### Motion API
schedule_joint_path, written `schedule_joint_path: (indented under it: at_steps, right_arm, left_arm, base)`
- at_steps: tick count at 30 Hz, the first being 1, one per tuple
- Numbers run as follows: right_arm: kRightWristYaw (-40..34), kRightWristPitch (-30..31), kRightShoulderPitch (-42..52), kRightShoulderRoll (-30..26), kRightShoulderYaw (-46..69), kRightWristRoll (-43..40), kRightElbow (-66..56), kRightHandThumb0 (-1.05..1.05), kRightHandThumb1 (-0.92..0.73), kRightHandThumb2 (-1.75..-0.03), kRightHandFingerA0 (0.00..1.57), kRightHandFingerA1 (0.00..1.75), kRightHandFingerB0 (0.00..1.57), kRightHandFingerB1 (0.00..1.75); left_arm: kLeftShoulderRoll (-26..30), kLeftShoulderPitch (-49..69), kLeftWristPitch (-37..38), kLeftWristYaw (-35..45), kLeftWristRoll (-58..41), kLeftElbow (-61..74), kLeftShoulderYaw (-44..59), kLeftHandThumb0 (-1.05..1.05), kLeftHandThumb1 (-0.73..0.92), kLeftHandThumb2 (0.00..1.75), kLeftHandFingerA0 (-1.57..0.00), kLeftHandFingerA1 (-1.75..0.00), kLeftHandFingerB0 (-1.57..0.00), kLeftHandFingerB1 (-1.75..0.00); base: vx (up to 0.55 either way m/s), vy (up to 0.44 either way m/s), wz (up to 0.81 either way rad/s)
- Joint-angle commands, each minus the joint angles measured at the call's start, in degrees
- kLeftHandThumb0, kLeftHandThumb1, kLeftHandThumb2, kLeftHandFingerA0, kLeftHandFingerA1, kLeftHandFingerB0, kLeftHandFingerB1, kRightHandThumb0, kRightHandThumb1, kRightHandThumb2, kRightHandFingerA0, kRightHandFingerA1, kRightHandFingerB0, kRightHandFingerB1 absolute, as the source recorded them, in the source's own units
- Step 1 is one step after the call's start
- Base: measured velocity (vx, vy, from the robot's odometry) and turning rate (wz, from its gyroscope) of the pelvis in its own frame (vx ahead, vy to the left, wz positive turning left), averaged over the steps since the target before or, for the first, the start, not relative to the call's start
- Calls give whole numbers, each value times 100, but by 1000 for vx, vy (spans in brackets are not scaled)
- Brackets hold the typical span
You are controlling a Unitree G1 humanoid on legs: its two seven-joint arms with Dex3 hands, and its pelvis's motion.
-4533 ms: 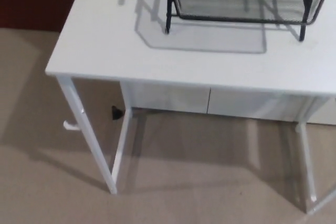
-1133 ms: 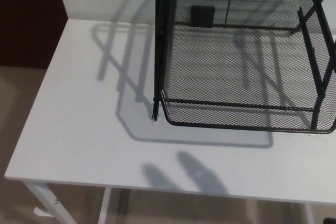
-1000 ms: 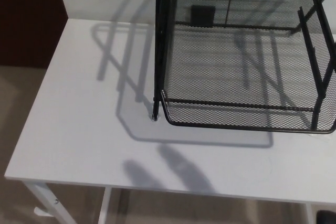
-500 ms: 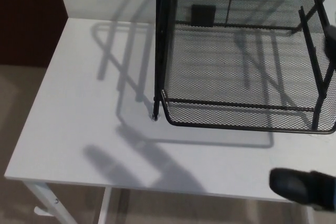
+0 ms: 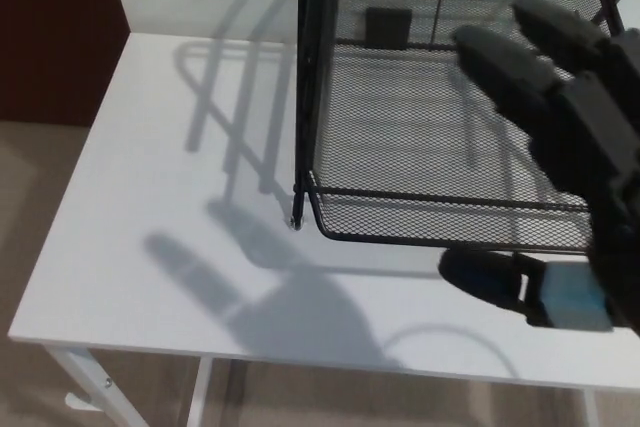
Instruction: The robot walks towards a file tray kept in the middle of a desk and uses its right hand to grab a tray and pulls it out towards itself
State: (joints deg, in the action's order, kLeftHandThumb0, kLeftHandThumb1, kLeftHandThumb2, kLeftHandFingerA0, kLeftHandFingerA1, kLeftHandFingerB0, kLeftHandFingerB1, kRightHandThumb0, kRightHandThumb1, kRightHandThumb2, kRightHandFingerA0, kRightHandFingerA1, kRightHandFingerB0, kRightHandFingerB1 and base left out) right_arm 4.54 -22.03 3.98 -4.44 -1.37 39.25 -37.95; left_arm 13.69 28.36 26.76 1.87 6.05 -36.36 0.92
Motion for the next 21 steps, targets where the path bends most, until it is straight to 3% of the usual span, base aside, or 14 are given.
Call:
schedule_joint_path:
  at_steps: [1,7,8,11,13,14,16,17,21]
  right_arm:
    - [1477,2116,-791,-105,-1208,4717,2085,-47,-33,-63,1,38,10,39]
    - [1331,2386,-780,-168,-1343,4826,2372,-43,-32,-63,1,36,11,38]
    - [1372,2429,-788,-175,-1350,4820,2389,-38,-41,-54,0,38,12,30]
    - [1385,2486,-752,-200,-1358,4740,2388,-39,-41,-53,0,38,12,30]
    - [1416,2540,-748,-195,-1384,4692,2406,-42,-37,-63,0,31,9,34]
    - [1496,2564,-724,-189,-1400,4703,2378,-40,-41,-53,0,33,10,30]
    - [1580,2601,-699,-182,-1424,4724,2341,-40,-41,-53,0,33,11,29]
    - [1627,2608,-680,-216,-1443,4783,2328,-50,-35,-69,0,33,9,35]
    - [1543,2749,-597,-256,-1482,5012,2361,-53,-36,-68,2,34,5,31]
  left_arm:
    - [391,233,-265,-26,392,525,-53,-55,79,63,-39,-44,-28,-36]
    - [388,263,-369,-62,448,706,-53,-52,77,63,-41,-45,-29,-36]
    - [389,263,-377,-53,438,723,-47,-52,78,63,-40,-44,-29,-35]
    - [401,217,-316,-64,452,642,-49,-53,78,63,-40,-45,-29,-36]
    - [421,171,-283,-78,466,559,-46,-56,77,63,-40,-44,-29,-36]
    - [421,189,-278,-61,455,586,-43,-56,77,63,-40,-45,-29,-36]
    - [437,146,-250,-49,459,499,-48,-56,77,62,-41,-45,-29,-36]
    - [437,168,-219,-50,467,512,-53,-55,77,63,-42,-46,-29,-36]
    - [423,170,-213,-118,524,468,-75,-51,76,63,-42,-45,-29,-36]
  base:
    - [0,0,0]
    - [0,0,0]
    - [0,0,0]
    - [0,0,0]
    - [0,0,0]
    - [0,0,0]
    - [0,0,0]
    - [0,0,0]
    - [0,0,0]
